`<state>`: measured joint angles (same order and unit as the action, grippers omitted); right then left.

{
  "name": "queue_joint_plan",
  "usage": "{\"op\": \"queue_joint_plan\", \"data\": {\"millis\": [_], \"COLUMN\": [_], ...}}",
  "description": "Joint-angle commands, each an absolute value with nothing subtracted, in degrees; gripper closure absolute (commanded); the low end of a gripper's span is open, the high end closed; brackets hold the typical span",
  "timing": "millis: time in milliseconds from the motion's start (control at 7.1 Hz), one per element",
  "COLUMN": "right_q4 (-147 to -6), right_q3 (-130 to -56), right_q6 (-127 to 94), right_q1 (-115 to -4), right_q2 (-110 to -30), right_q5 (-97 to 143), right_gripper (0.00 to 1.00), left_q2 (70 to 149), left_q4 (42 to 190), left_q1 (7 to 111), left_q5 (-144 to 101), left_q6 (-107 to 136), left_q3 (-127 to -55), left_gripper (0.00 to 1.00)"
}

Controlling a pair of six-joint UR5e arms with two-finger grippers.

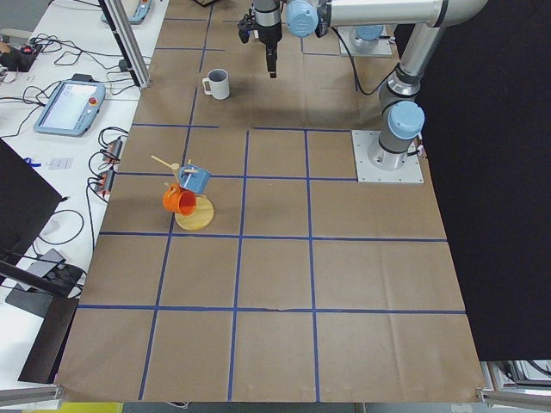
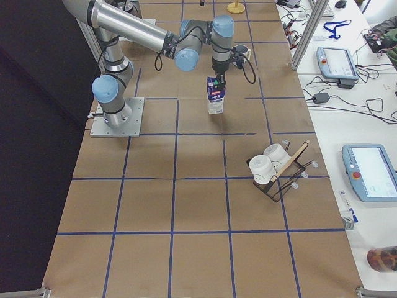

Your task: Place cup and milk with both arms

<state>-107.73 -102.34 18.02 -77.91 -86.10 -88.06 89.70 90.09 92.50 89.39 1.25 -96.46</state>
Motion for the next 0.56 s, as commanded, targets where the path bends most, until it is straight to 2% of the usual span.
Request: {"op": "queue_joint_plan", "data": {"millis": [0, 141, 423], "right_q4": [-98.4, -98.4, -98.2], "right_q3": [-93.1, -90.0, -78.2], "right_q6": [16.4, 14.9, 5.8], "right_q1": [-78.1, -79.7, -87.2], "right_q2": [-84.9, -81.8, -71.3], "right_q5": [-88.0, -88.1, -88.3], "right_gripper": [0.51, 0.5, 0.5], "left_q2": [89.6, 89.8, 90.1], "left_q4": [90.1, 90.1, 89.9], "left_q1": [92.5, 92.5, 92.5], "left_q5": [89.3, 89.4, 89.4], "left_q6": [1.3, 1.2, 1.4], "left_q3": [-96.5, -96.5, -96.5], "left_gripper": [0.0, 0.0, 0.0]}}
